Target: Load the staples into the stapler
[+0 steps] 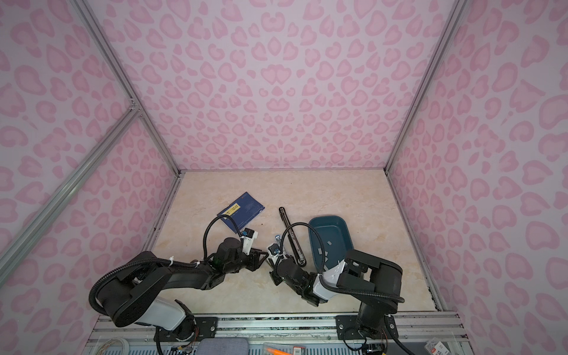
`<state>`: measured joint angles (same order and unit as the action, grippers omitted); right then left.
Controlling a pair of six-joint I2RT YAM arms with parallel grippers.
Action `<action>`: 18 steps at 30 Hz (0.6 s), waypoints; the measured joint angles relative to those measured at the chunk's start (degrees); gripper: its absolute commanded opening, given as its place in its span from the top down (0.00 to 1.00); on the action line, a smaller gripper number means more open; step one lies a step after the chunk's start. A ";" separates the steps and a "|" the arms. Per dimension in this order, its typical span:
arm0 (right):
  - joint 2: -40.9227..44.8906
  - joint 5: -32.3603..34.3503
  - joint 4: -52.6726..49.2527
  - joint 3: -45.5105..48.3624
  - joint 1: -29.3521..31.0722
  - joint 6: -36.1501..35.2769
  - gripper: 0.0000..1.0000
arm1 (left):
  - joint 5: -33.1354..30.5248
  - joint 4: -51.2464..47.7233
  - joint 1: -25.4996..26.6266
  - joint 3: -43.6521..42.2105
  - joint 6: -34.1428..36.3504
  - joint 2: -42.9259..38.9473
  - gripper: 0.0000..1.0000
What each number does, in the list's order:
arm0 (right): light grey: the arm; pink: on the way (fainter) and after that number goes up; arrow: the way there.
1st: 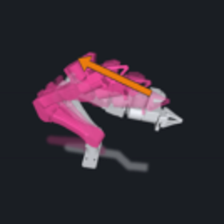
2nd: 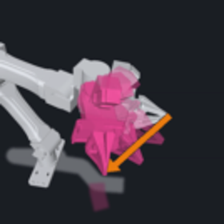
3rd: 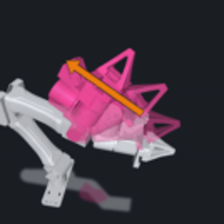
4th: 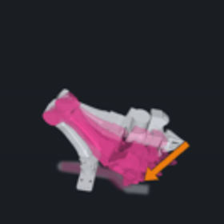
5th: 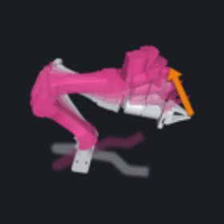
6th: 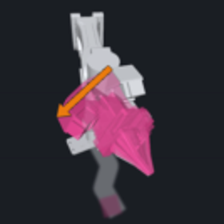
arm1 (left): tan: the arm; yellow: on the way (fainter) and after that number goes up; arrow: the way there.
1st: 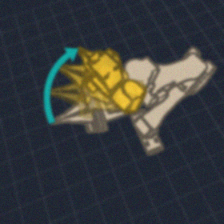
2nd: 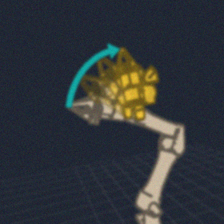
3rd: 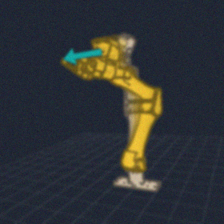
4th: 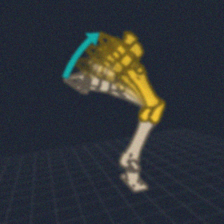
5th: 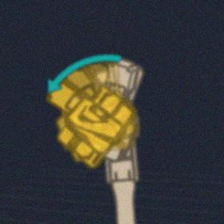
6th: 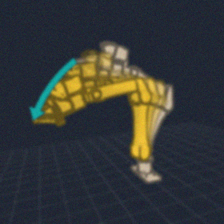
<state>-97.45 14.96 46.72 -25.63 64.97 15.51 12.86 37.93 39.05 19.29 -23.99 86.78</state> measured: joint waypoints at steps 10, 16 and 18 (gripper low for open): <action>-3.04 0.79 8.55 2.54 0.39 1.60 0.86 | -0.72 2.38 0.52 -0.04 0.02 1.38 0.57; -6.08 2.47 15.41 4.31 1.14 2.95 0.86 | -1.33 3.21 0.85 -0.37 0.00 1.49 0.58; -7.48 3.30 18.60 5.07 1.51 3.41 0.86 | -1.44 3.50 0.92 -0.44 0.00 1.60 0.58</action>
<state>-104.92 18.26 65.32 -20.56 66.48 18.92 11.42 41.43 39.97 18.85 -23.99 88.38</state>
